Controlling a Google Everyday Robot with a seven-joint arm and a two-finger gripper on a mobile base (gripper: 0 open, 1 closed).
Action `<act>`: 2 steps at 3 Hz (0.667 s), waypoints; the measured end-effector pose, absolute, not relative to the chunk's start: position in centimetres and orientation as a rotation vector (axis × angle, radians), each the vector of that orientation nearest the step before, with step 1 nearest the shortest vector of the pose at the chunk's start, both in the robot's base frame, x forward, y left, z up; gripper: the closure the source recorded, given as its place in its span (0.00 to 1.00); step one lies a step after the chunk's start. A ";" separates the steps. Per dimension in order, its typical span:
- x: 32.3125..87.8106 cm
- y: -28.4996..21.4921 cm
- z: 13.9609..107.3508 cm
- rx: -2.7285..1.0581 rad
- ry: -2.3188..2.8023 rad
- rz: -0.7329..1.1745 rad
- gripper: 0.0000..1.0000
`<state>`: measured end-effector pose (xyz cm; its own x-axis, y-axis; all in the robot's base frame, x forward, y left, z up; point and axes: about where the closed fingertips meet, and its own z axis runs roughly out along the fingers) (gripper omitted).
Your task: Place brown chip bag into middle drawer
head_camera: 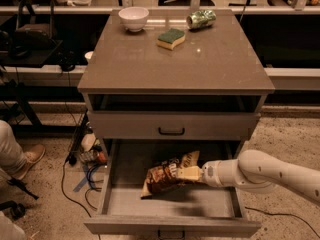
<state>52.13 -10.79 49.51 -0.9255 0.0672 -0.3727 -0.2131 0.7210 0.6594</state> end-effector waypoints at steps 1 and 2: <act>52.6 -13.7 50.7 -0.091 2.542 0.978 0.00; 53.0 -18.2 52.9 -0.054 2.534 0.854 0.00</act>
Offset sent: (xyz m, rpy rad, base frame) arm 0.0148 -0.1420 0.0700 -0.2161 -0.1176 -0.1788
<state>52.97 -18.23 52.86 -0.8921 0.1073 -0.4390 -0.1801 0.8064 0.5632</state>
